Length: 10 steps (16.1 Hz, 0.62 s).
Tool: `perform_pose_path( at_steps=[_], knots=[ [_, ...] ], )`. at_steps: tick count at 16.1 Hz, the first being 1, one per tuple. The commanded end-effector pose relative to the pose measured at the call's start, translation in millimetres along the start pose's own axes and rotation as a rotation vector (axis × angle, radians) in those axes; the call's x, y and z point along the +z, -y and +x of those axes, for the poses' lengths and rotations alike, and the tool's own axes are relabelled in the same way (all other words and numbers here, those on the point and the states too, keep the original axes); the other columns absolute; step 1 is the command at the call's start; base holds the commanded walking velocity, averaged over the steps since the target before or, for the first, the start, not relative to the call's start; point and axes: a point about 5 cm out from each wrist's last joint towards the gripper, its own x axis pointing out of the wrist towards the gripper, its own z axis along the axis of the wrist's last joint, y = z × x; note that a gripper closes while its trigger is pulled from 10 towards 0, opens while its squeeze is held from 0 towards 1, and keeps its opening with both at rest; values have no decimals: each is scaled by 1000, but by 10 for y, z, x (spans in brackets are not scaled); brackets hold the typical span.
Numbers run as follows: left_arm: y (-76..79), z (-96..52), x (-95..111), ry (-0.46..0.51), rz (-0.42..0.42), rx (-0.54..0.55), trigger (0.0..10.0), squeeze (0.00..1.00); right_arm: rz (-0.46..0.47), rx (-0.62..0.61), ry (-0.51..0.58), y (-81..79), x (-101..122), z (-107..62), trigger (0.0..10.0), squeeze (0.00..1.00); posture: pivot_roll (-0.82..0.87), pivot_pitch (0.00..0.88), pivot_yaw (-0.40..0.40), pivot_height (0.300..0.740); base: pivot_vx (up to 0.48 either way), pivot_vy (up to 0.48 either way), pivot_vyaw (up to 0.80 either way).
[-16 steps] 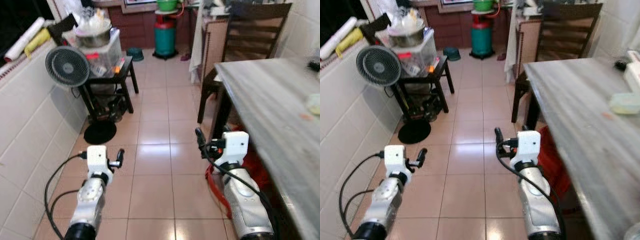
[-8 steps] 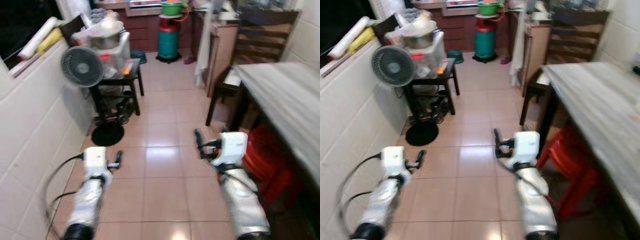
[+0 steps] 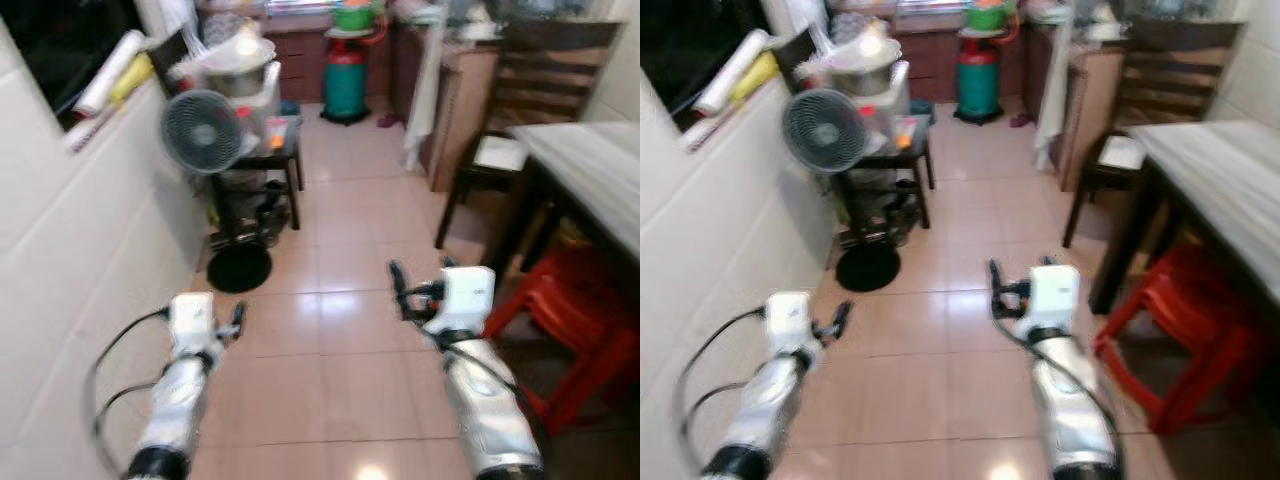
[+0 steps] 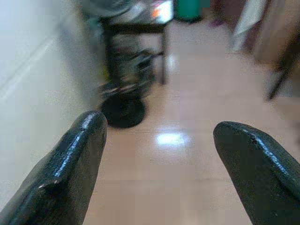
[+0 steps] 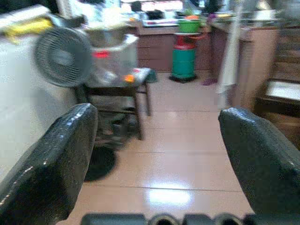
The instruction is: Setting the table
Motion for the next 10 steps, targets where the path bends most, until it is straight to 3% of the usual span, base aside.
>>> perform_pose_path(
  at_steps=[1, 5, 6, 8, 9, 10],
  knots=[
    [38, 31, 49, 17, -6, -8, 10000, 0, -15, -14, 7, 57, 21, 7, 10000, 0, -63, 0, 73, 740, 0, 480, 0],
    [56, 18, 20, 16, 0, -12, 10000, 0, -17, -16, -4, 69, -24, -14, 10000, 0, -64, 0, 75, 740, 0, 480, 0],
    [66, 6, -18, 4, 5, -27, 10000, 0, -18, -16, -13, 74, -61, -26, 10000, 0, -67, 0, 74, 740, 0, 0, 0],
    [53, -40, -183, -78, 3, -47, 10000, 0, -15, -22, -65, 107, -214, -55, 10000, 0, -66, 0, 73, 740, 0, 0, 0],
    [16, -102, -377, -193, -56, -21, 10000, 0, -26, -39, -146, 168, -410, -95, 10000, 0, -69, 0, 72, 740, 0, 0, 0],
    [21, -144, -466, -239, -38, -29, 10000, 0, -26, -48, -221, 206, -569, -139, 10000, 0, -72, 0, 73, 740, 0, 0, 0]
  ],
)
